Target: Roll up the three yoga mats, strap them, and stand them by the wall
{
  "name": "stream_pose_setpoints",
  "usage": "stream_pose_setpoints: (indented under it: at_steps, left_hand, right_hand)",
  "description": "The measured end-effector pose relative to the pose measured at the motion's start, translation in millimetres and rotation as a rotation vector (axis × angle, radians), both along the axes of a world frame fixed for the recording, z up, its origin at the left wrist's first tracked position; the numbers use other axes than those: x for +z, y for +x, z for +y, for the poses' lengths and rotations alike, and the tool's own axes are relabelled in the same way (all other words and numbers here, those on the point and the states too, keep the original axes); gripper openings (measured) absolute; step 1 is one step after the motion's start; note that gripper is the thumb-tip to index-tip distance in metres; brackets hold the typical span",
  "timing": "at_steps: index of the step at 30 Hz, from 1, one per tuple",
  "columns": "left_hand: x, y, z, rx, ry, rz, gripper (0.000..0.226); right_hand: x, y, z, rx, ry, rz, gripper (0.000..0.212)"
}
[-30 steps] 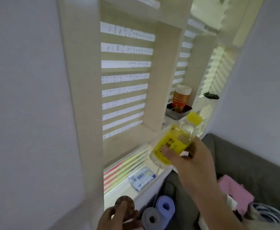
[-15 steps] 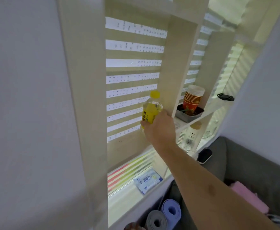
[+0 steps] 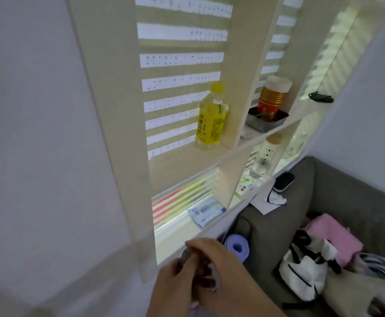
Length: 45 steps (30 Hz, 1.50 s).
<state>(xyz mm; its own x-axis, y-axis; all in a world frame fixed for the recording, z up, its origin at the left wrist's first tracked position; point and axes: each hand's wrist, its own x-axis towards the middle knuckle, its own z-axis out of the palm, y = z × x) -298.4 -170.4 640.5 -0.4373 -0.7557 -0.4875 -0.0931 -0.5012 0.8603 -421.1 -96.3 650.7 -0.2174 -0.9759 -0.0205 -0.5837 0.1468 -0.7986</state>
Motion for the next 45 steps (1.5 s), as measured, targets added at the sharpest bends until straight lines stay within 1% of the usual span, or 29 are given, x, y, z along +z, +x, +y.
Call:
stream_pose_setpoints:
  at_steps: [2,4,7,9,10,12,13,15,16,20,23,25,27,31,33,38,42,45]
  left_hand:
    - [-8,1,8,-0.086,0.011,-0.043,0.025]
    - [-21,6,17,-0.107,0.014,-0.123,0.023]
    - [-46,11,21,-0.043,0.118,-0.125,0.024]
    - [-55,12,18,0.021,0.248,-0.089,0.026]
    - [-60,13,16,0.055,0.291,-0.086,0.024]
    - [-73,21,15,0.098,0.291,-0.135,0.016]
    - [-78,25,15,0.107,0.263,-0.173,0.011]
    - [-88,36,17,0.113,0.238,-0.246,0.008]
    - [-91,42,19,0.12,0.241,-0.264,0.007]
    - [-102,66,29,0.149,0.252,-0.313,0.002]
    - [-113,76,28,0.14,0.291,-0.336,0.007]
    - [-114,77,29,0.135,0.305,-0.353,0.013]
    - [-115,74,34,0.133,0.283,-0.361,0.014]
    - [-115,72,29,0.093,0.239,-0.332,0.01]
    - [-114,73,25,0.08,0.229,-0.303,0.009]
    - [-105,69,21,0.057,0.237,-0.26,0.014]
    - [-98,66,25,0.007,0.253,-0.201,0.015]
    - [-105,65,27,0.005,0.245,-0.19,0.015]
  right_hand:
    - [-42,10,16,-0.091,-0.064,-0.022,0.062]
    - [-69,17,25,-0.175,-0.1,-0.048,0.06]
    - [-93,22,24,-0.256,-0.089,-0.082,0.061]
    - [-106,19,13,-0.333,-0.027,-0.091,0.065]
    - [-113,17,3,-0.373,0.01,-0.078,0.064]
    - [-131,10,-26,-0.436,0.052,-0.062,0.062]
    - [-140,6,-45,-0.445,0.063,-0.065,0.066]
    - [-162,2,-83,-0.429,0.08,-0.061,0.074]
    - [-172,0,-101,-0.415,0.084,-0.046,0.073]
    - [-210,0,-153,-0.338,0.125,-0.028,0.056]
    - [-231,4,-176,-0.302,0.135,-0.025,0.052]
    - [-237,7,-181,-0.297,0.132,-0.006,0.05]
    - [-244,9,-180,-0.27,0.139,0.004,0.051]
    - [-249,5,-173,-0.253,0.128,-0.065,0.059]
    - [-249,3,-172,-0.229,0.153,-0.064,0.067]
    - [-238,-4,-166,-0.154,0.238,-0.117,0.076]
    - [-243,-5,-161,-0.138,0.273,-0.148,0.083]
    - [-235,-5,-157,-0.112,0.215,-0.181,0.084]
